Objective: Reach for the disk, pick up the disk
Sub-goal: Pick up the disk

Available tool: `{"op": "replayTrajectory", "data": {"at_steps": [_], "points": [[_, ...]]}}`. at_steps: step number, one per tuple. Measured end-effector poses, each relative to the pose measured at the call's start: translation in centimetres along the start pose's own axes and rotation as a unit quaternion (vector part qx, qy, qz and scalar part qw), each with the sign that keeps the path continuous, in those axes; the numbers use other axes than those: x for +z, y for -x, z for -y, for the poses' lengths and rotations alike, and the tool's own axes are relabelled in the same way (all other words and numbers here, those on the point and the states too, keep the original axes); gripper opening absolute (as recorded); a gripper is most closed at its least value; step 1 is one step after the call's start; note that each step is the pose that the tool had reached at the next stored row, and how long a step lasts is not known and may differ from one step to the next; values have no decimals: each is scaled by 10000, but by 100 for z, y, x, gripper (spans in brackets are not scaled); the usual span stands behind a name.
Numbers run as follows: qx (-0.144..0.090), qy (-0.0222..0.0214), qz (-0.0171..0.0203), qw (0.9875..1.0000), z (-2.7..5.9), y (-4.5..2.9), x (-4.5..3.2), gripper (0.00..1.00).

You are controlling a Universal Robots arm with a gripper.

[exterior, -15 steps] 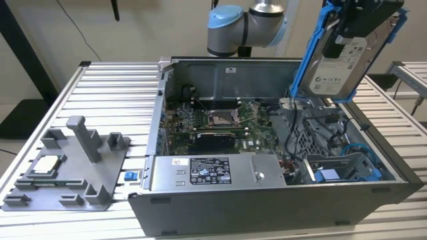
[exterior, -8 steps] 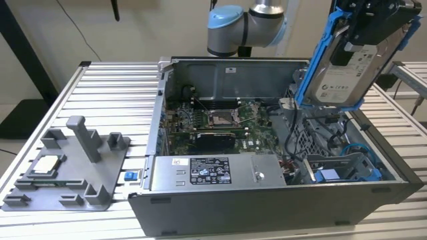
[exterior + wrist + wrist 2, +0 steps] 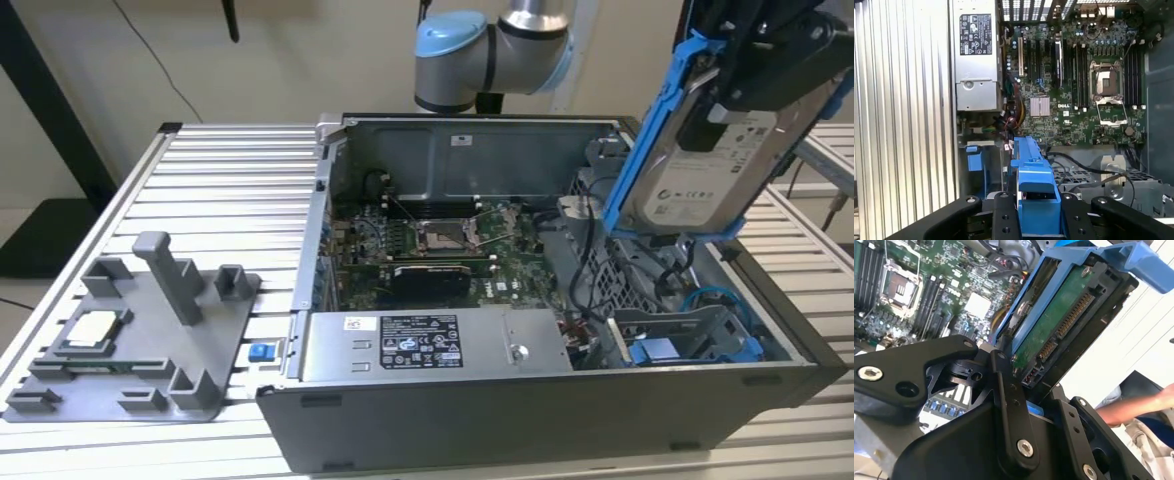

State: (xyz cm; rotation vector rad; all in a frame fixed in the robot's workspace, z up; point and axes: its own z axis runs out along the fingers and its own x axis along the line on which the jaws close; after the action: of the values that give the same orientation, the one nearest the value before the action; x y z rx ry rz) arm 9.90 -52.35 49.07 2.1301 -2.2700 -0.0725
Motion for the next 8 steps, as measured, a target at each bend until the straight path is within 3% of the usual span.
{"op": "replayTrajectory", "data": {"at_steps": [8], "points": [[1,-3,-28,10000,21,-179,45,0]]}}
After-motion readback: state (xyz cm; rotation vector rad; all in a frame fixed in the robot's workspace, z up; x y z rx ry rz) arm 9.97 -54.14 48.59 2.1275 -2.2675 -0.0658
